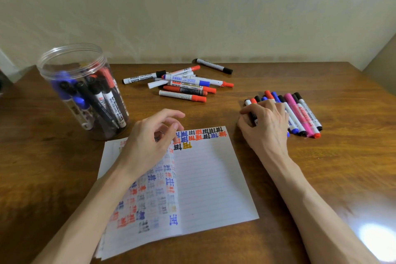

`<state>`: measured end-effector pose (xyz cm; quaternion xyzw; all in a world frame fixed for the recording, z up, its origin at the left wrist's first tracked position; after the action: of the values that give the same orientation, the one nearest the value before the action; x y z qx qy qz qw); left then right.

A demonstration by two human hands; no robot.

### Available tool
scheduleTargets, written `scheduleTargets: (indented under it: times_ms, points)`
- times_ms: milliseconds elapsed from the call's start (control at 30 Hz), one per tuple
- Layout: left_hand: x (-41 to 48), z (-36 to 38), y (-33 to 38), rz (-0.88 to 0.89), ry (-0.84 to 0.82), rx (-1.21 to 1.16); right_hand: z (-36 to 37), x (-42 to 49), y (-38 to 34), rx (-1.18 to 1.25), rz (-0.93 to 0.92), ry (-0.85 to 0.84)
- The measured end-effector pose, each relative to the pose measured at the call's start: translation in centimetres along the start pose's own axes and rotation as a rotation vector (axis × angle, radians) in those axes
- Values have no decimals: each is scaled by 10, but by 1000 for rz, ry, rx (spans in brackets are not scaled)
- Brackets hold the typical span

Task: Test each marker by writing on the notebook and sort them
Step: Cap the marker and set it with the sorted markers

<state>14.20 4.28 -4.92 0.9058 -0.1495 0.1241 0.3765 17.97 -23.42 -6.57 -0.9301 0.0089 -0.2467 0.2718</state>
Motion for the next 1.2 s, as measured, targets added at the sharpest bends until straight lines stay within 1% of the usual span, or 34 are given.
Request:
scheduleTargets:
  times_ms: [200,367,433,600,734,834,900,1000,1200]
  points:
    - [0,3,-2,22,-1,49,3,0,-11,90,-22,-48]
    - [0,4,-4,42,6,78,5,-1,-25,175,-7,-152]
    - [-1,3,-4,47,14,85,3,2,-35,206,-27,-187]
    - [0,3,-4,30,29,92,16,21,-60,296,-82,-391]
    - [0,2,-8,13,29,106,43,40,-74,294,-167,-403]
    - [1,1,-10,0,38,115,61,49,-76,223,-159,-434]
    - [2,0,-11,2,47,118,67,54,-74,173,-160,-406]
    - [3,1,-11,10,49,120,70,56,-70,182,-146,-364]
    - [3,2,-10,19,39,123,72,50,-77,178,-161,-372]
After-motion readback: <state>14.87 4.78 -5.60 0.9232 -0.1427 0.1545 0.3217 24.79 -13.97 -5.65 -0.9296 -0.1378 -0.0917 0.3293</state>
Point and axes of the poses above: each hand's wrist, its own x-axis towards the middle knuckle, its own z-axis out of the palm, y = z × x, the point moved 2 cm from there along x, towards the middle knuckle, and after that the axes turned 7 degrees about x, right-handed, at the moved point
